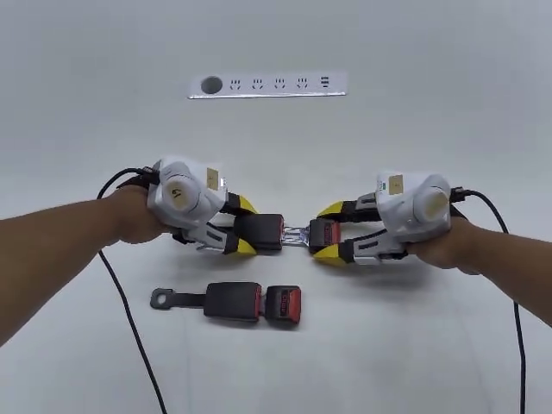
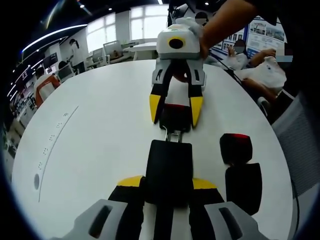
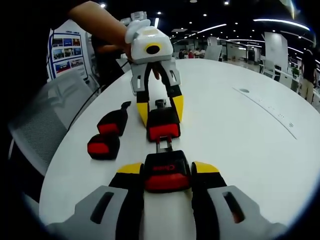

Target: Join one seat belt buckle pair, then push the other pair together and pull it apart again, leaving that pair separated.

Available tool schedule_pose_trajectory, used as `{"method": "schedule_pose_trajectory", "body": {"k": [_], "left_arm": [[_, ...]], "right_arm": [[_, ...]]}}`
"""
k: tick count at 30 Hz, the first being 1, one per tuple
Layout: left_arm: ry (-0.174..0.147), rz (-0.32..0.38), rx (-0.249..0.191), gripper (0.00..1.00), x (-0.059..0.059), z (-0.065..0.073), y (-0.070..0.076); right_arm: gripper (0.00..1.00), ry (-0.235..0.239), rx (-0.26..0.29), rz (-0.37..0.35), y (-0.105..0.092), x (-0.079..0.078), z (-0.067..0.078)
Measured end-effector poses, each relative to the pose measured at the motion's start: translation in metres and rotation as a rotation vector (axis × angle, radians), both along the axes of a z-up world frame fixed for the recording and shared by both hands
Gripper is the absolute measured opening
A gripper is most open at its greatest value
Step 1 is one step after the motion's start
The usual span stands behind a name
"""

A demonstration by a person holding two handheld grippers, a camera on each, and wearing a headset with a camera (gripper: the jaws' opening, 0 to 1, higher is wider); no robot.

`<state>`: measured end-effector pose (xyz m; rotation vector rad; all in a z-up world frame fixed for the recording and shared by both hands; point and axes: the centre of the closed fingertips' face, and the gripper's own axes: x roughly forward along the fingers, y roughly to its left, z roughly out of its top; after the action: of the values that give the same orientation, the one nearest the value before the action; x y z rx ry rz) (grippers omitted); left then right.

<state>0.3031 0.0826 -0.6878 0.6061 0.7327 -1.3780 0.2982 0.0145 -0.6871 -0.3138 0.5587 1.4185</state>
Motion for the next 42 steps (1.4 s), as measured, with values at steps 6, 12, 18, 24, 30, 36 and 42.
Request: {"method": "schedule_pose_trajectory", "body": {"k": [6,12,18,24,30,36,42], "left_arm": [[0.000,-0.005,0.009,0.35,0.000,0.000,0.000],[0.001,-0.006,0.014,0.35,0.000,-0.001,0.001],[0.003,-0.009,0.019,0.34,0.001,-0.003,0.002],[0.002,-0.014,0.019,0.34,0.001,-0.003,0.001],[0.011,-0.042,0.021,0.34,0.000,-0.003,-0.001],[0.013,-0.046,0.010,0.34,0.000,-0.003,-0.002],[0.018,-0.055,0.012,0.34,0.000,-0.003,-0.002]], "right_arm": [[0.35,0.000,0.012,-0.001,0.010,0.000,0.001],[0.35,-0.002,0.014,0.002,0.009,-0.001,0.004],[0.35,-0.001,0.014,-0.008,0.011,0.000,0.003],[0.35,-0.004,0.003,0.008,0.011,0.001,0.004],[0.34,0.000,-0.002,0.023,0.019,0.000,0.005],[0.34,-0.007,-0.008,0.028,0.024,0.001,0.006],[0.34,-0.013,-0.018,0.026,0.024,0.003,0.004]]}}
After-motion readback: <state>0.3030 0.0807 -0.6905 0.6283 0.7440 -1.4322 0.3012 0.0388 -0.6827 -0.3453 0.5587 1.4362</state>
